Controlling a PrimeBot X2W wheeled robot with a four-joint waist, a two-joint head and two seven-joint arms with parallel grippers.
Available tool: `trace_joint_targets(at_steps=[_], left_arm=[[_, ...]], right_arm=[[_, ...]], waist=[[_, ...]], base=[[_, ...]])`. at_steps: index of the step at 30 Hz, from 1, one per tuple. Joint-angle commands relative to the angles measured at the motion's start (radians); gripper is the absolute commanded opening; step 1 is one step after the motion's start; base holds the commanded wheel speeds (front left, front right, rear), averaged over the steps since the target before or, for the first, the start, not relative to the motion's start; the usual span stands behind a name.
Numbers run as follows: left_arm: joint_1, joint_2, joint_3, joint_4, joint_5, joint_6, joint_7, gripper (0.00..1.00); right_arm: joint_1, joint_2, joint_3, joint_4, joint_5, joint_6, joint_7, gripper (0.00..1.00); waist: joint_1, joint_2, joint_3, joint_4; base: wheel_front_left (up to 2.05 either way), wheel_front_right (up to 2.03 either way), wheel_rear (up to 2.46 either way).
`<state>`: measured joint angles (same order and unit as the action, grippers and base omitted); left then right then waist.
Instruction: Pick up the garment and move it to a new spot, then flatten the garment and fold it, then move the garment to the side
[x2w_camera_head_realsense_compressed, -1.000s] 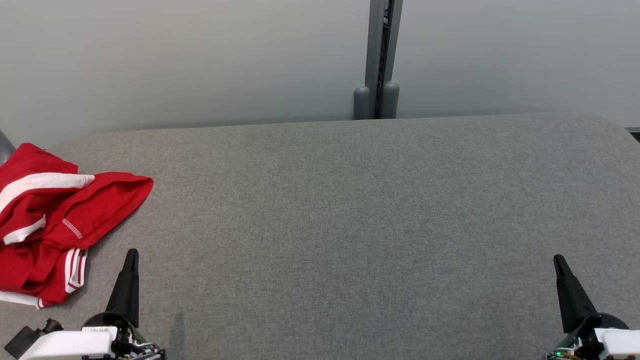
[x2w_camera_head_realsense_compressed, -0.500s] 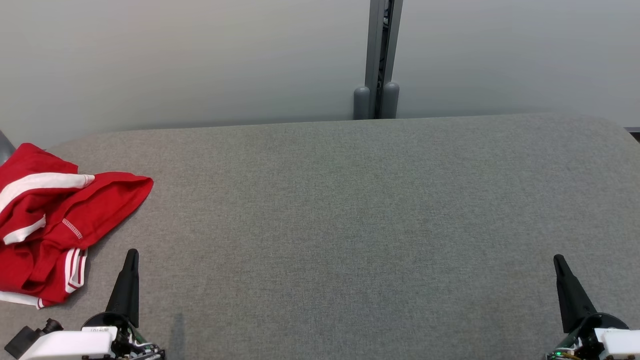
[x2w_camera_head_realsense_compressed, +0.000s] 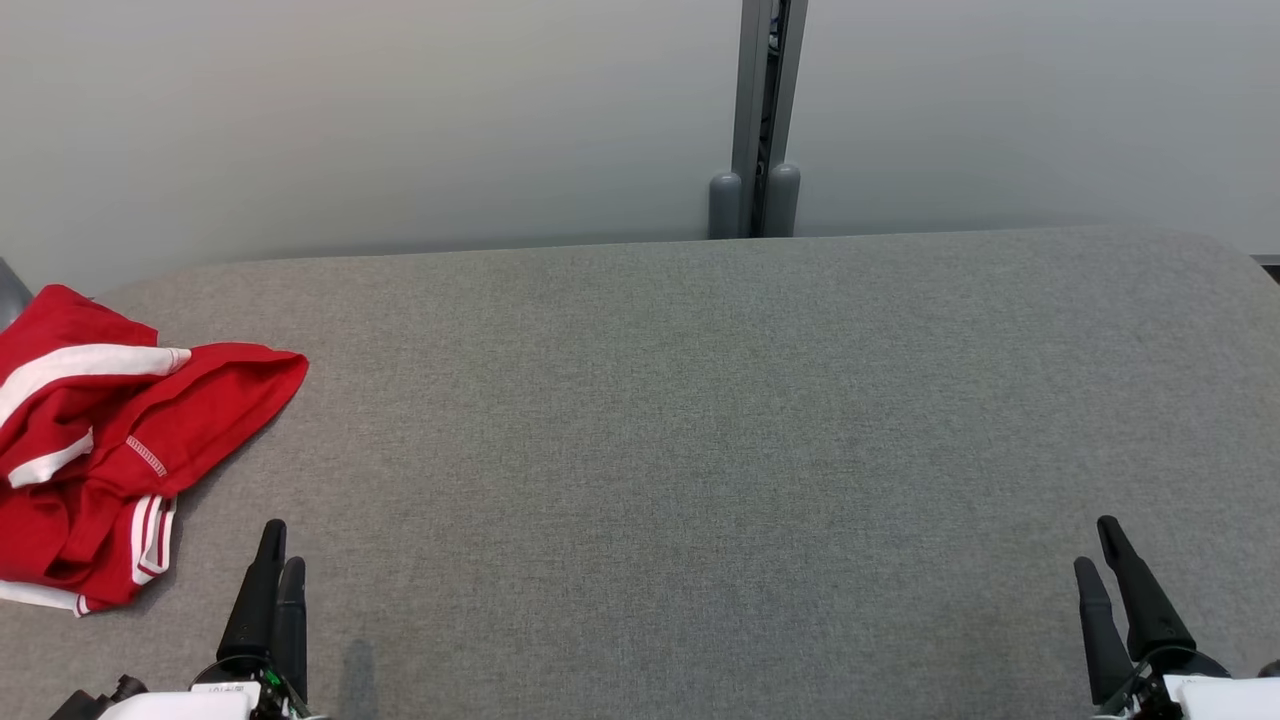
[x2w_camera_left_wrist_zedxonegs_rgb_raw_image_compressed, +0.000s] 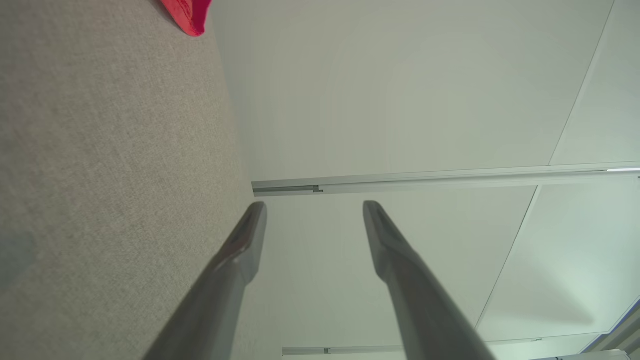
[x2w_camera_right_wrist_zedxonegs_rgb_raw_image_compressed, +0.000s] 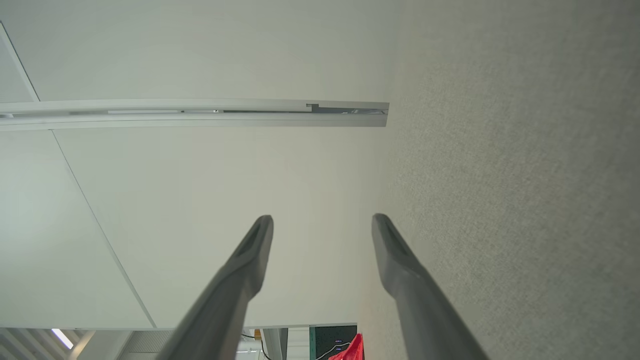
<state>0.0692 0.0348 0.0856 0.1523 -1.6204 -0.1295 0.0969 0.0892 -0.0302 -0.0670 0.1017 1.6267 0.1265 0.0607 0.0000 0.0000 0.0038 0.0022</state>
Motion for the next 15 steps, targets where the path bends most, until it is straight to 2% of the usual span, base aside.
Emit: trace_joint_targets(at_steps=[1,15], left_arm=[[-0.036,0.007,-0.003,-0.023,0.009,0.0,-0.011,1.0],[-0.061,0.01,-0.022,-0.055,0.102,0.0,-0.078,1.0]], right_arm=[[-0.026,-0.008,0.002,-0.027,-0.007,0.003,-0.01,1.0],[-0.054,-0.027,0.039,-0.07,-0.049,0.004,-0.075,1.0]], waist=[[0.0,0.0,0.0,0.0],[0.0,0.0,0.001,0.003]], base=[[0.0,0.0,0.0],[0.0,0.0,0.0]])
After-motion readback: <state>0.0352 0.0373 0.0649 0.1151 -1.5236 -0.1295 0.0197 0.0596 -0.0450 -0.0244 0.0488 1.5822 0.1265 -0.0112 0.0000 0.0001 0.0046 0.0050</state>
